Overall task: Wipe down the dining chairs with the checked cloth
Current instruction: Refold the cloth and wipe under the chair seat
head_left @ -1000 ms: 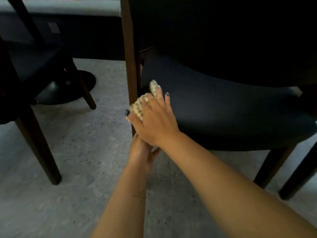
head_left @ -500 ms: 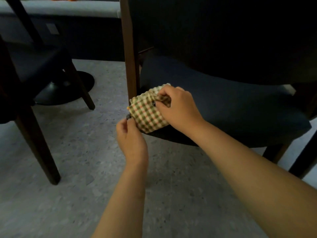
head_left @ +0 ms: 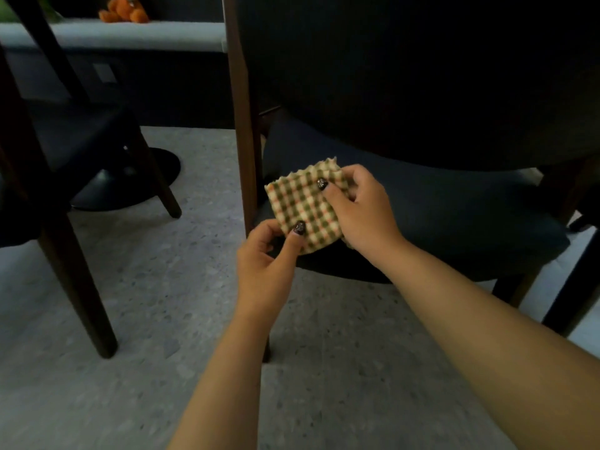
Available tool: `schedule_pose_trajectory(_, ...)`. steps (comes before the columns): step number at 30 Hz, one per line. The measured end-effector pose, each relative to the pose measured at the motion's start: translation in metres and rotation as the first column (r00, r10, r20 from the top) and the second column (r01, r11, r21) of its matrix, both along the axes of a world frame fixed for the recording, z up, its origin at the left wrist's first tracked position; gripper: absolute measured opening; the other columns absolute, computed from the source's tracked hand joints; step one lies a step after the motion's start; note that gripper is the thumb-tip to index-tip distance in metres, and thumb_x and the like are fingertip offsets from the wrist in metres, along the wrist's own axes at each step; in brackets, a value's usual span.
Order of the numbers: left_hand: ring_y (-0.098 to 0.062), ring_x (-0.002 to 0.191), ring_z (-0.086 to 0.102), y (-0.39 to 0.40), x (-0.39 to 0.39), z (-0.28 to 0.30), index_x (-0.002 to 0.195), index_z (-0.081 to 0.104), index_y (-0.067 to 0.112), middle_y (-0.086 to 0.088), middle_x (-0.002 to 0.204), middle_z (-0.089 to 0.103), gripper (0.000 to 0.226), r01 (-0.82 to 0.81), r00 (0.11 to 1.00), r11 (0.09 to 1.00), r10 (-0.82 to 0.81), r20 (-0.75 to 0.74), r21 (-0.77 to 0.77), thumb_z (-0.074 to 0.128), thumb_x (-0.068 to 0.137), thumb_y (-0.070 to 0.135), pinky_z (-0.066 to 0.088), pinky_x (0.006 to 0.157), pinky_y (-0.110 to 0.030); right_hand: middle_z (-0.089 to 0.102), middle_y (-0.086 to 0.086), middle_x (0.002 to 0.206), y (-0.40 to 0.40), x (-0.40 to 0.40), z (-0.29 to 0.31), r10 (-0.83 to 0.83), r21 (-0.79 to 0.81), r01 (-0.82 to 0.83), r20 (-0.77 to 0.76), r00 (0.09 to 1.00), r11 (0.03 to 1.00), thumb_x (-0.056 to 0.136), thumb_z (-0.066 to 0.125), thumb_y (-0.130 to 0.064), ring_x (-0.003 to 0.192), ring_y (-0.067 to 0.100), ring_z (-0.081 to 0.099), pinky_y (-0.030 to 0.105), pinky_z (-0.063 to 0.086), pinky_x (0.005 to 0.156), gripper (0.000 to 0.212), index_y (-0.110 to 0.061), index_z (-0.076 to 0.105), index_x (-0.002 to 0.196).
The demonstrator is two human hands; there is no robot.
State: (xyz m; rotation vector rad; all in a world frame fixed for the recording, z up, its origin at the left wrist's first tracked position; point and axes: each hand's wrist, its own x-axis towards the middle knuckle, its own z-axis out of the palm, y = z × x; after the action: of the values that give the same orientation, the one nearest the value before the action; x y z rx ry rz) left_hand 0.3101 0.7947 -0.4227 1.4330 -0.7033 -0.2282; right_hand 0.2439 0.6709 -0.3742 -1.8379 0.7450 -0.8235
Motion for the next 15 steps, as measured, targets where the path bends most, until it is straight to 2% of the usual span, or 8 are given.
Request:
schedule_pose_trajectory(3,-0.003,0.08,0.066,-0.001,-0.003,0.013,0.093,0.064,0.013,0.011,0.08,0.071,0.013,0.062,0.993,0.989,-0.074,-0.092,-0.133,0.054,0.095,0.005,0.053,0.073,-0.017,0.073,-0.003,0.096,0.005,-0.02,0.013,0.02,0.297,-0.037,0.062,0.998,0.954,0.092,0.06,-0.025,0.088,0.008,0.07,0.029,0.058,0.079,0.015,-0.019,0.065,0.105)
schedule_pose_trajectory(5,-0.002,0.08,0.066,-0.001,-0.003,0.019,0.093,0.064,0.011,0.009,0.081,0.071,0.013,0.09,0.99,0.982,-0.106,-0.095,-0.164,0.054,0.095,0.004,0.051,0.072,-0.015,0.075,0.0,0.096,0.007,-0.039,0.021,0.096,0.503,-0.137,0.107,0.99,0.853,0.091,0.062,-0.021,0.089,0.012,0.071,0.03,0.058,0.079,0.017,-0.014,0.067,0.106)
schedule_pose_trajectory(7,-0.002,0.081,0.066,-0.002,-0.006,0.022,0.092,0.066,0.01,0.008,0.083,0.07,0.012,0.124,0.988,0.981,-0.136,-0.071,-0.15,0.056,0.093,0.004,0.051,0.072,-0.014,0.074,0.004,0.099,0.008,-0.058,0.024,0.152,0.625,-0.199,0.128,0.98,0.755,0.091,0.061,-0.015,0.093,0.016,0.071,0.031,0.058,0.081,0.02,-0.009,0.066,0.109)
schedule_pose_trajectory(10,-0.003,0.082,0.067,-0.006,-0.012,0.026,0.093,0.067,0.011,0.01,0.082,0.072,0.01,0.178,0.978,0.977,-0.189,-0.09,-0.122,0.057,0.094,0.008,0.052,0.071,-0.016,0.073,0.007,0.103,0.011,-0.084,0.017,0.156,0.654,-0.214,0.147,0.977,0.725,0.089,0.06,-0.009,0.097,0.021,0.07,0.037,0.057,0.084,0.023,-0.007,0.065,0.111)
schedule_pose_trajectory(13,-0.003,0.076,0.066,-0.01,-0.018,0.025,0.092,0.066,0.015,0.011,0.078,0.07,0.01,0.192,0.979,0.98,-0.195,-0.064,-0.045,0.056,0.095,0.017,0.052,0.068,-0.016,0.074,0.005,0.098,0.015,-0.1,0.008,0.025,0.587,-0.113,0.155,0.988,0.801,0.087,0.063,-0.009,0.094,0.019,0.07,0.033,0.058,0.078,0.018,-0.009,0.068,0.104)
schedule_pose_trajectory(15,-0.008,0.07,0.061,-0.011,-0.022,0.023,0.09,0.064,0.018,0.007,0.072,0.066,0.014,0.197,0.98,0.98,-0.197,-0.022,0.012,0.054,0.096,0.025,0.051,0.065,-0.023,0.075,0.002,0.093,0.012,-0.103,0.008,-0.033,0.454,-0.025,0.119,0.992,0.891,0.086,0.065,-0.013,0.089,0.016,0.071,0.031,0.059,0.075,0.013,-0.012,0.07,0.098)
